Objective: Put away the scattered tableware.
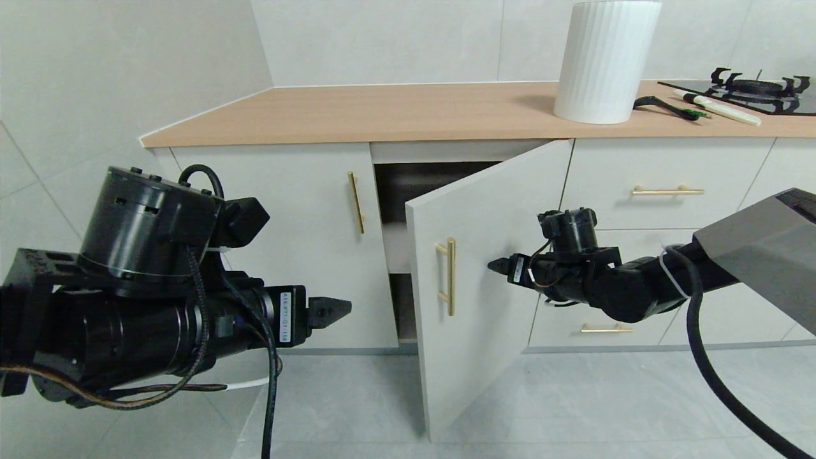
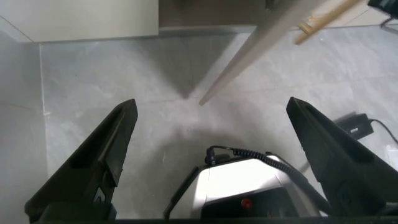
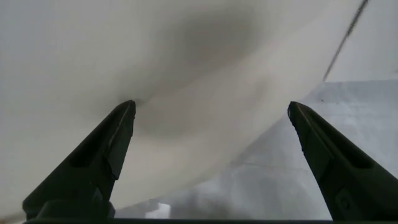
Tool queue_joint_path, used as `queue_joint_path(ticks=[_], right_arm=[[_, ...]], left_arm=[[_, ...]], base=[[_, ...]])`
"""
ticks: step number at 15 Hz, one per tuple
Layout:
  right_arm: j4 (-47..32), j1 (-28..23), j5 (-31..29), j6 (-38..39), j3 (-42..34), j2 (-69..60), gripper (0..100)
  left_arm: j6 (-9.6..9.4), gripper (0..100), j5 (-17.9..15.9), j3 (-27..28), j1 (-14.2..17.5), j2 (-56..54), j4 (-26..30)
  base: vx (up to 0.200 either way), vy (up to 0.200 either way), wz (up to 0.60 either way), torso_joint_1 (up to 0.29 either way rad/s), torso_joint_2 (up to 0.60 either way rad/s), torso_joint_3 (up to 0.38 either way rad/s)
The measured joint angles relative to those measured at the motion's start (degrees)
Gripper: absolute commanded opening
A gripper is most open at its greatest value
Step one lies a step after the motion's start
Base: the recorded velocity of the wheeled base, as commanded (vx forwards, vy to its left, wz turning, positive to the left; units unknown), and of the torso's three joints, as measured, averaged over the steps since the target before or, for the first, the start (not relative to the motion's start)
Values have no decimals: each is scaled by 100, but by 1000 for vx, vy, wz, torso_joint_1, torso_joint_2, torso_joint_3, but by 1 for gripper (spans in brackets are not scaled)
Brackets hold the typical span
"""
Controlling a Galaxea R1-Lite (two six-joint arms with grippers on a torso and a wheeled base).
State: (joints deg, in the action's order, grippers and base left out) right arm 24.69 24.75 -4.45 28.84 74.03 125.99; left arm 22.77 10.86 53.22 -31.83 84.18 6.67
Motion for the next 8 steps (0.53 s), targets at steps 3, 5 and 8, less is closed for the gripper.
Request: queue_joint_path(ticks=[3,5,8], right_arm=[[18,-11,0,116,124,80,100],[27,-6,-66,422,300,162,100],[18,-5,-491,720,734,391,100]], left_arm=[[-26,100,2,-17,5,5,-7],[-28,100,-2,-17,2,6,-10],[-24,100,0,-15,0,-2,-10]], base=[[0,0,0,0,0,0],[0,0,0,0,0,0],[0,0,0,0,0,0]])
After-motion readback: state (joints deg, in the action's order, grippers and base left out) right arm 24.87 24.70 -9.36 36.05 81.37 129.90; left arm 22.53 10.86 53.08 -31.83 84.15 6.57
